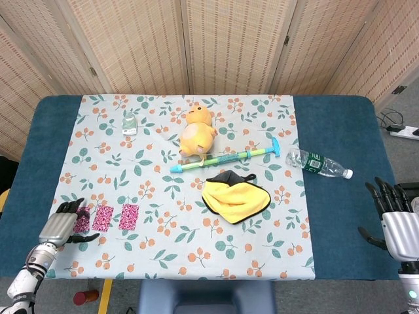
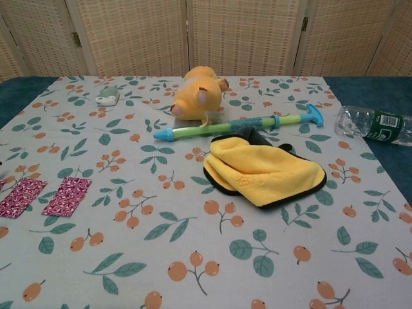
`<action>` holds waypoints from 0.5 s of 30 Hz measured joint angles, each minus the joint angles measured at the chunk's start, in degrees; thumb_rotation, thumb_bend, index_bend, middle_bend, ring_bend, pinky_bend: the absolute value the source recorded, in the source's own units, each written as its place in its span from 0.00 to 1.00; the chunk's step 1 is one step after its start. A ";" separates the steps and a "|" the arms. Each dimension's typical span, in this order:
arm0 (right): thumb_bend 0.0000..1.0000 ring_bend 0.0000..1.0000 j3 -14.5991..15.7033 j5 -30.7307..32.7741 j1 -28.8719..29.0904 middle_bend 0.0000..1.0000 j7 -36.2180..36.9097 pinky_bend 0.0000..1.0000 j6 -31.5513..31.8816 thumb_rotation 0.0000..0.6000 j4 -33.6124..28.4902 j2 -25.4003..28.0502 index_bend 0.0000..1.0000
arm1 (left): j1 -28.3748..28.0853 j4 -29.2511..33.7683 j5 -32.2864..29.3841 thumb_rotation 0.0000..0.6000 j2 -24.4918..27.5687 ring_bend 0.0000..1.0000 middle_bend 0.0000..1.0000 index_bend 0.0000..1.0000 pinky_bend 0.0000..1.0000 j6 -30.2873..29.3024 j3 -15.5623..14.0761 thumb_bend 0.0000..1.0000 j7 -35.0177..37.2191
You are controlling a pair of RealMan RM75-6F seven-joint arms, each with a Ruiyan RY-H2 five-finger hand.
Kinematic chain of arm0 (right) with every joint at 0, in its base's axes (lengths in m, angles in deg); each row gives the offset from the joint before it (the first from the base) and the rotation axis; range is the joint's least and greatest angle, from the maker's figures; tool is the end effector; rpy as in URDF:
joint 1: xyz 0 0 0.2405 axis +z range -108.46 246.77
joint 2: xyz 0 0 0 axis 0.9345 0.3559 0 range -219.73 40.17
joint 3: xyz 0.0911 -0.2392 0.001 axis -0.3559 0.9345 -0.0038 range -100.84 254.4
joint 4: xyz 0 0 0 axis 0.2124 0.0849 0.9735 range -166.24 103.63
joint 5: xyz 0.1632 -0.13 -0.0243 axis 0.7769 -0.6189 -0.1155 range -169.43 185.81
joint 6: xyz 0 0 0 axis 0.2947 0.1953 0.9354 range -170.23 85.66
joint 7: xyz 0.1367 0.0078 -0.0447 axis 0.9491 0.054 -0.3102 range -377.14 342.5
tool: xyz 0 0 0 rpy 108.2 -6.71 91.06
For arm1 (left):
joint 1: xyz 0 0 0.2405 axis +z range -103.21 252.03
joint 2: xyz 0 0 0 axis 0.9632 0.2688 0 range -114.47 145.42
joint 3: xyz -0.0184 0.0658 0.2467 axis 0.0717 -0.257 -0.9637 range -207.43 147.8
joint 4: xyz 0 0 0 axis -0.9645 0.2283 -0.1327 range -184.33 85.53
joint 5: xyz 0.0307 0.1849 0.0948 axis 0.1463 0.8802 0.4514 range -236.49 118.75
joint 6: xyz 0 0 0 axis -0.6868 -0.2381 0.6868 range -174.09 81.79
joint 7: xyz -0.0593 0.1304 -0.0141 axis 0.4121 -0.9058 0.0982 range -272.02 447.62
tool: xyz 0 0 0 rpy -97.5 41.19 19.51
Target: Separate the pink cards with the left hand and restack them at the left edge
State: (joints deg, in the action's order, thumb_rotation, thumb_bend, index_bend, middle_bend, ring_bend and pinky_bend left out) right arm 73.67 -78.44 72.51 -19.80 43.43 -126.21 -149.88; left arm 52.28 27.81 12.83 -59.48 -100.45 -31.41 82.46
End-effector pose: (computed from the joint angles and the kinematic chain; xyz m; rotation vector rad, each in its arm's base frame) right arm -0.3092 -0.1736 0.1786 1.3943 -0.8495 0.8541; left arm -0.3481 0.2529 0.0612 -1.7029 -1.1137 -0.4816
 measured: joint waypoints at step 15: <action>0.23 0.00 0.11 -0.72 -0.16 0.00 0.31 0.00 0.45 1.00 0.14 0.07 0.00 | -0.81 2.19 3.97 0.72 -0.54 0.00 0.00 0.28 0.00 -2.89 1.66 0.15 1.47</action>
State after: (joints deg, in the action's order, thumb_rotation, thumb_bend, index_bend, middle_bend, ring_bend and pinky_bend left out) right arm 73.78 -79.16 72.34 -19.48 43.88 -126.07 -149.81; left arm 51.47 30.00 16.80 -60.03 -103.34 -29.75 83.93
